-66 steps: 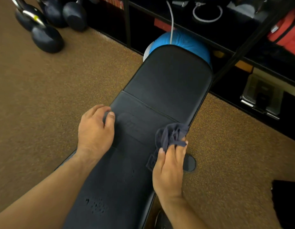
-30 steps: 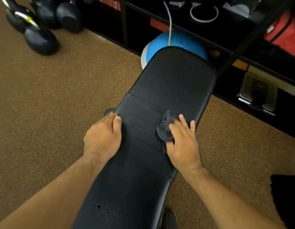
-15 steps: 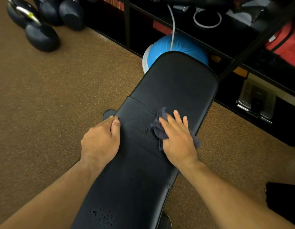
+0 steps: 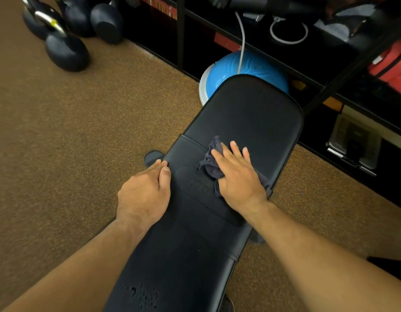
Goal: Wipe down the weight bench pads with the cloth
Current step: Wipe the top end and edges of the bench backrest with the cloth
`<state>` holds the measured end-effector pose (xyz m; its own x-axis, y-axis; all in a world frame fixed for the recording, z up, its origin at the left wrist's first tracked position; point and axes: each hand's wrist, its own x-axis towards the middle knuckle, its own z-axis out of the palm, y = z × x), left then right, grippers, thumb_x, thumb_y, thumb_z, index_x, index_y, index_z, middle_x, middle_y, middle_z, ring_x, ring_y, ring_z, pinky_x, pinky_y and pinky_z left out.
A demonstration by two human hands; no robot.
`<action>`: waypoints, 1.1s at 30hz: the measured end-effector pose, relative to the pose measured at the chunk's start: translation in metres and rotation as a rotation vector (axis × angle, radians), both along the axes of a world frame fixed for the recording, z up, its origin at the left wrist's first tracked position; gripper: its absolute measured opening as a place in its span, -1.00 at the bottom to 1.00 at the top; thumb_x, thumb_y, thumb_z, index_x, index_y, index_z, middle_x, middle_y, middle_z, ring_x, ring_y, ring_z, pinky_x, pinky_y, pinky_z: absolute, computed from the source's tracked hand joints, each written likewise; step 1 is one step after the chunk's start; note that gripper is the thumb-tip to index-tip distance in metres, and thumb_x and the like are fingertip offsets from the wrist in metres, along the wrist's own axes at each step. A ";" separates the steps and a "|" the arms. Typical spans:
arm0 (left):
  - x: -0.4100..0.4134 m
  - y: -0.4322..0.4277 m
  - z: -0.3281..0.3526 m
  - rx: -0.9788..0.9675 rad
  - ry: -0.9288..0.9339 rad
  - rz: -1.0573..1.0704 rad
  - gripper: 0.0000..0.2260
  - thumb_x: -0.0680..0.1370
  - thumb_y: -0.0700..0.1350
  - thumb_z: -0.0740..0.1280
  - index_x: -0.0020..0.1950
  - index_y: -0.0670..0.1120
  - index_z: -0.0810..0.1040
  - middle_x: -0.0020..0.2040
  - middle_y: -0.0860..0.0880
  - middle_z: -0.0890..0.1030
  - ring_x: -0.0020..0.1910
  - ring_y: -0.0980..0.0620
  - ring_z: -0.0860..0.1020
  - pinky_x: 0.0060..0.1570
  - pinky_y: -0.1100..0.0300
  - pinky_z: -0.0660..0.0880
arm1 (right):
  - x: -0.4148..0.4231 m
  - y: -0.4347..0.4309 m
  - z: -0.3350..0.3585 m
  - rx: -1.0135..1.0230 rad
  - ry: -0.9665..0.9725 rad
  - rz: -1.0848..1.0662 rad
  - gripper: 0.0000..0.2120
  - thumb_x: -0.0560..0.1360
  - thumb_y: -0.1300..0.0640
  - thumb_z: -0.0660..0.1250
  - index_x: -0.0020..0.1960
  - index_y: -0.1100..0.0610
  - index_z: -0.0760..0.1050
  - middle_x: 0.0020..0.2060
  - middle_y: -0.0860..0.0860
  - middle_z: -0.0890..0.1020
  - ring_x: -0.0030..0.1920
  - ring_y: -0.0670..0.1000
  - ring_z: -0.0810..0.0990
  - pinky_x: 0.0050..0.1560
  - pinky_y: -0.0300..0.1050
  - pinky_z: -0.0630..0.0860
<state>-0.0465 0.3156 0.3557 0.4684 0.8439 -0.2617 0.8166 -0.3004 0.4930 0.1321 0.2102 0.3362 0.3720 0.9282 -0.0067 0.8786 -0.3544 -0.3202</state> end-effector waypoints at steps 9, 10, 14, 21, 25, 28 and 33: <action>-0.003 0.001 -0.001 -0.018 -0.010 -0.008 -0.60 0.66 0.10 0.00 0.43 0.12 0.44 0.43 0.20 0.40 0.42 0.13 0.36 0.35 0.11 0.34 | -0.015 -0.040 0.001 -0.144 -0.140 0.046 -0.43 0.57 -0.07 -0.03 0.47 0.18 0.33 0.42 0.08 0.41 0.54 0.14 0.11 0.49 0.29 -0.08; -0.003 0.001 -0.001 -0.017 -0.012 -0.005 -0.60 0.66 0.10 0.00 0.43 0.12 0.44 0.43 0.20 0.39 0.42 0.14 0.35 0.35 0.12 0.32 | -0.011 -0.037 0.005 -0.156 -0.183 0.086 -0.40 0.60 -0.18 -0.03 0.42 0.19 0.40 0.40 0.09 0.42 0.53 0.14 0.12 0.47 0.35 -0.06; -0.004 0.000 -0.006 -0.001 -0.036 0.004 -0.60 0.65 0.11 0.00 0.42 0.12 0.44 0.43 0.20 0.41 0.42 0.16 0.35 0.37 0.12 0.33 | 0.002 -0.023 0.003 -0.050 -0.056 0.162 -0.33 0.62 -0.24 -0.10 0.29 0.25 0.49 0.49 0.11 0.30 0.56 0.04 0.02 0.54 0.11 -0.15; -0.003 0.000 -0.010 0.009 -0.042 0.017 -0.59 0.64 0.14 0.00 0.41 0.13 0.45 0.41 0.20 0.42 0.41 0.16 0.36 0.38 0.09 0.33 | 0.003 -0.025 -0.013 0.092 -0.060 0.220 -0.56 0.58 0.17 0.09 0.45 0.13 0.36 0.43 0.05 0.41 0.50 0.08 0.25 0.50 0.10 0.14; -0.003 -0.001 -0.008 0.022 -0.037 0.009 -0.60 0.64 0.12 0.01 0.41 0.12 0.46 0.41 0.20 0.42 0.41 0.18 0.35 0.38 0.14 0.32 | -0.001 -0.036 -0.013 0.153 -0.061 0.161 -0.59 0.63 -0.05 0.15 0.34 0.15 0.51 0.37 0.04 0.49 0.48 0.06 0.30 0.46 0.10 0.23; -0.004 -0.001 -0.009 0.021 -0.034 0.003 -0.59 0.64 0.13 0.01 0.41 0.13 0.45 0.41 0.21 0.42 0.41 0.19 0.35 0.38 0.14 0.33 | -0.005 -0.057 -0.018 0.157 -0.113 0.173 -0.55 0.61 -0.12 0.18 0.35 0.14 0.50 0.37 0.03 0.49 0.48 0.07 0.30 0.46 0.13 0.22; -0.004 -0.002 -0.011 0.035 -0.041 0.010 -0.59 0.64 0.13 0.03 0.42 0.13 0.45 0.42 0.21 0.40 0.43 0.21 0.32 0.39 0.19 0.25 | -0.002 -0.050 -0.022 0.224 -0.156 0.217 -0.62 0.61 0.01 0.19 0.30 0.19 0.54 0.34 0.08 0.51 0.45 0.13 0.34 0.42 0.18 0.27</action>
<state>-0.0503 0.3133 0.3445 0.4693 0.8570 -0.2127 0.7992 -0.3098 0.5150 0.1299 0.1600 0.3144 0.1461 0.9578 0.2474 0.9702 -0.0898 -0.2251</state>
